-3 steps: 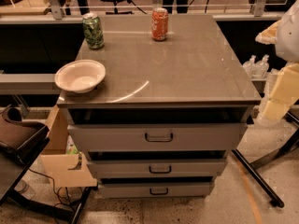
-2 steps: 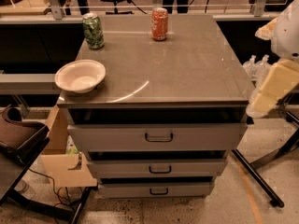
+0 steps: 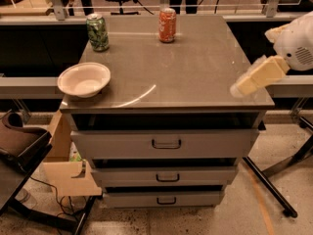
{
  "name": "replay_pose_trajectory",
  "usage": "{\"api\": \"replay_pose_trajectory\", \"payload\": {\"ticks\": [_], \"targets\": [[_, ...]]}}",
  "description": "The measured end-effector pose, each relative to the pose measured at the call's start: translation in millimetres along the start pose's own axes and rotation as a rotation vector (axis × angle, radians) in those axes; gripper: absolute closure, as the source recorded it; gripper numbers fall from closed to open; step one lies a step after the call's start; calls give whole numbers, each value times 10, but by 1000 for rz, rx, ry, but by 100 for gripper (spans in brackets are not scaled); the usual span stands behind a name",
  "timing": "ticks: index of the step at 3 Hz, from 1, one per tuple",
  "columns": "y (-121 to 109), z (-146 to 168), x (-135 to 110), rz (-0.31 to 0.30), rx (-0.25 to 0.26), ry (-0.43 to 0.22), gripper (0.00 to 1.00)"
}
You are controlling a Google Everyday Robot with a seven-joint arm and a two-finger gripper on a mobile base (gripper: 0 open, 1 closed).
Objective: Move coke can near paper bowl
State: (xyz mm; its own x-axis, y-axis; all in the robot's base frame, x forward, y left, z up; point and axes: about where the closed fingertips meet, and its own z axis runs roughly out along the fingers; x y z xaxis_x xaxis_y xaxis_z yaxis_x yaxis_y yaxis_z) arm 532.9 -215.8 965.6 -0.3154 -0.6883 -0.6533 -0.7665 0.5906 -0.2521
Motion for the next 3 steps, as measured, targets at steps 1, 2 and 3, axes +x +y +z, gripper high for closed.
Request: {"api": "replay_pose_trajectory", "payload": {"ticks": [1,2,3], "targets": [[-307,259,-354,54,40,-226,0],[-596,363,-719,81,120,-396,0],[-773,316,-839,92,194,-440,0]]}}
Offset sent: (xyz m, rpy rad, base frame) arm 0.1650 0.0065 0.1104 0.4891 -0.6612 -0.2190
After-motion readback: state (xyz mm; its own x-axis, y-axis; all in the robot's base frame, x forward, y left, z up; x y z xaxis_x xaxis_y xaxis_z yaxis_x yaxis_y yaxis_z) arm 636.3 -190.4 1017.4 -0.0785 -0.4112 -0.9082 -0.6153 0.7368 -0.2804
